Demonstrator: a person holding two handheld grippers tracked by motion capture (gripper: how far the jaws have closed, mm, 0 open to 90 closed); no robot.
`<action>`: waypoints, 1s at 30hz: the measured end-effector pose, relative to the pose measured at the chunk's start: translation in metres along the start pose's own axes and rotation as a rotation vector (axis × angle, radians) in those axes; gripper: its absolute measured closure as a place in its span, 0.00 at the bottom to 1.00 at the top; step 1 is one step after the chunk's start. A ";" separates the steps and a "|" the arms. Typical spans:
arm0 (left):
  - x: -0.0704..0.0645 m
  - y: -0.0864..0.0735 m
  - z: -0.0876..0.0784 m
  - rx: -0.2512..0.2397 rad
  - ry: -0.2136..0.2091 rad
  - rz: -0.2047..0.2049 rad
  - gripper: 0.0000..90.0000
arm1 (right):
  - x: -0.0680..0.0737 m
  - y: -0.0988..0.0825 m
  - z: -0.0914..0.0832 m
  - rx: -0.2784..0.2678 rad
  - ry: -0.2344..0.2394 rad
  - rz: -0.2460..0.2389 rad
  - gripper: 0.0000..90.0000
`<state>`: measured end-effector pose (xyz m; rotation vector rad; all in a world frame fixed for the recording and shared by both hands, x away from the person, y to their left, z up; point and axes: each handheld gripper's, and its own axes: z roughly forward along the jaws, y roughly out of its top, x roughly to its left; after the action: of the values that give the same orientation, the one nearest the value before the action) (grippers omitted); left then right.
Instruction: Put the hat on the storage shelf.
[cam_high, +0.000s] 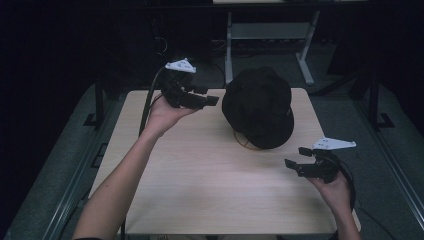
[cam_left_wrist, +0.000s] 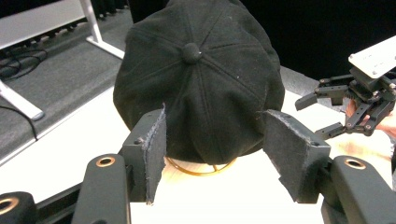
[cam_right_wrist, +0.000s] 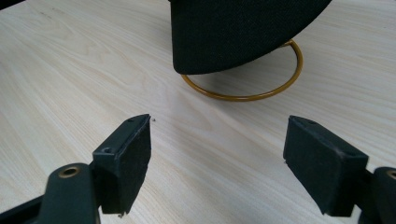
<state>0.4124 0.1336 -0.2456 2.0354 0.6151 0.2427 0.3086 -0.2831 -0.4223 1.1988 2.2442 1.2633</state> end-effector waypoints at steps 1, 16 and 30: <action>-0.001 -0.003 -0.002 -0.004 0.003 0.001 0.43 | 0.001 0.000 0.000 0.003 0.000 0.001 0.26; -0.006 -0.056 -0.036 -0.024 0.025 -0.045 0.41 | 0.011 -0.001 0.004 0.033 0.008 -0.029 0.26; -0.011 -0.082 -0.055 -0.043 0.018 -0.073 0.41 | 0.018 0.001 0.003 0.036 0.003 -0.053 0.26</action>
<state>0.3540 0.2035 -0.2862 1.9675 0.6881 0.2300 0.3003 -0.2668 -0.4207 1.1419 2.2946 1.2112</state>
